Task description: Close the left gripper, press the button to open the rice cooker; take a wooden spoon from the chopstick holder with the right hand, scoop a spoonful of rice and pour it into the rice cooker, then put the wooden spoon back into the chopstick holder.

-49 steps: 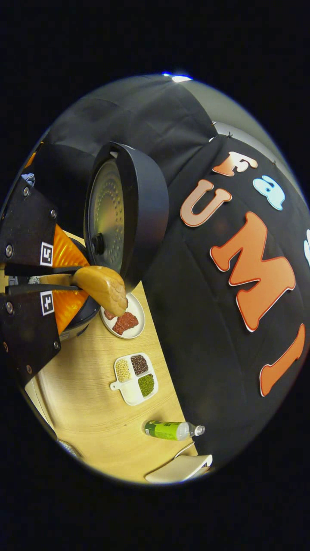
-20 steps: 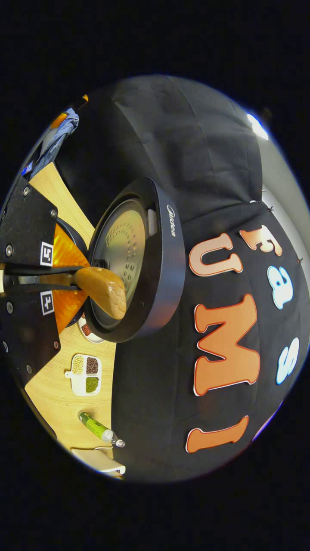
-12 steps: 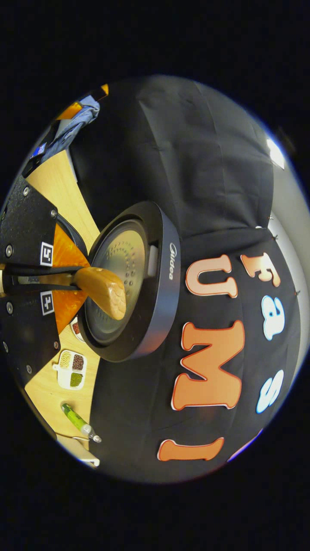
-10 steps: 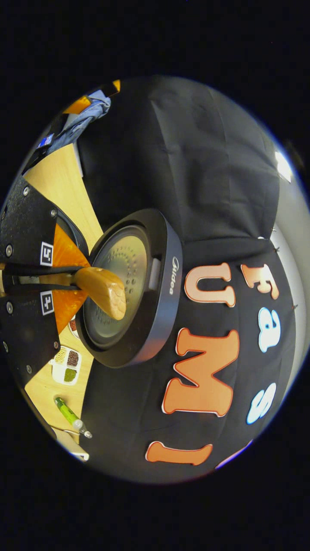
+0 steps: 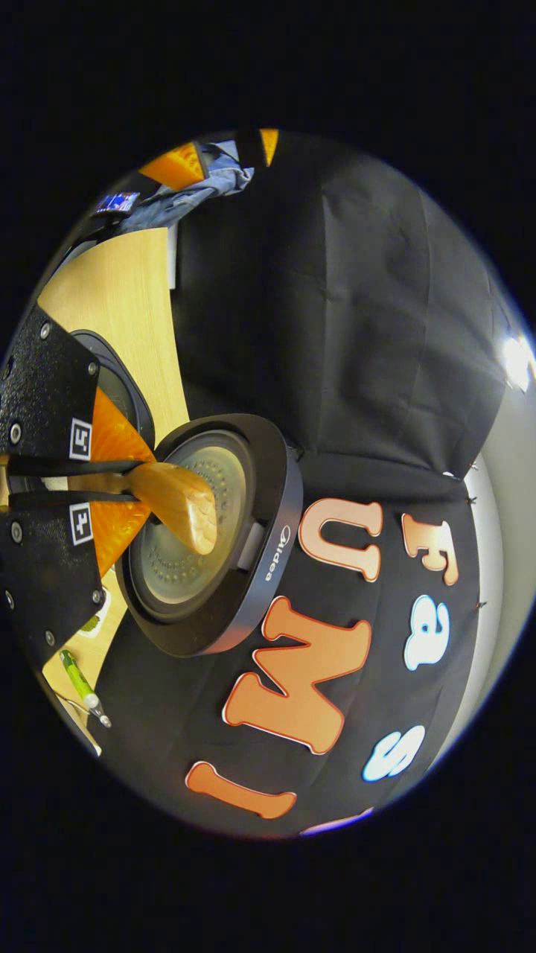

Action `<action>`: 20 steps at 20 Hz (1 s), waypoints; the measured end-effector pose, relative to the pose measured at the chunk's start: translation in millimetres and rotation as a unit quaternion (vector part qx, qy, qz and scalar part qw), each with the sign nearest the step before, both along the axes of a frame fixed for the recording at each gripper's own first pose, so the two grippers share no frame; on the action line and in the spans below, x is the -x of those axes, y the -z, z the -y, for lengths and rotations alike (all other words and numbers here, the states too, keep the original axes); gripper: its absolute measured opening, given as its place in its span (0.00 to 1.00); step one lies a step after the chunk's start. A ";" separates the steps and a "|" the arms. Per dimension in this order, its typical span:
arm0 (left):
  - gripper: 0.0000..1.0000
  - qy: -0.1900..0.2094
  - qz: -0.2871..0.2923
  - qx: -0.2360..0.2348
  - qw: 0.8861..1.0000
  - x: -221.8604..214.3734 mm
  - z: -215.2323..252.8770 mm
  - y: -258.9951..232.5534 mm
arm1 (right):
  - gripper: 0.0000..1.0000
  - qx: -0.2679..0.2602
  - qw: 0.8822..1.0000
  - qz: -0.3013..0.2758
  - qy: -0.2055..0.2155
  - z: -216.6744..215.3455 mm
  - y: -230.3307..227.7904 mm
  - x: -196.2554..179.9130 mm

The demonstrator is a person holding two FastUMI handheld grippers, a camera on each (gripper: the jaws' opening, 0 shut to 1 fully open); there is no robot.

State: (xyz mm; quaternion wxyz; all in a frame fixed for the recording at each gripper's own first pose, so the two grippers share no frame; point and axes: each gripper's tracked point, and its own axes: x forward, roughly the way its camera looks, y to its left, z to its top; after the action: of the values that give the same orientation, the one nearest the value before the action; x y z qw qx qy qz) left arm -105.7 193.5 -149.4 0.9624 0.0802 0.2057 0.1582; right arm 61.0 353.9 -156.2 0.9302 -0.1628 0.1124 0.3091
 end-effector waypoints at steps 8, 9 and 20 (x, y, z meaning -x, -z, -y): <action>0.89 -0.007 0.005 0.005 1.000 6.1 1.9 -6.1 | 0.07 -0.072 0.994 -0.070 0.031 24.8 -4.0 -1.8; 0.89 -0.008 0.007 0.006 1.000 5.4 3.1 -7.2 | 0.07 -0.090 0.991 -0.089 0.040 34.0 -4.8 -1.6; 0.89 0.031 0.001 0.029 0.999 -9.0 59.0 -0.8 | 0.07 -0.195 0.959 -0.139 0.152 184.8 -38.1 19.1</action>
State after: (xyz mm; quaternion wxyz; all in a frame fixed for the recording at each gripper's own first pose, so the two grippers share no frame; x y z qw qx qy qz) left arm -96.6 134.5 -148.6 0.9690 0.0586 0.2068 0.1222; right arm 41.8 169.0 -118.2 0.9552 0.0850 0.2016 0.1992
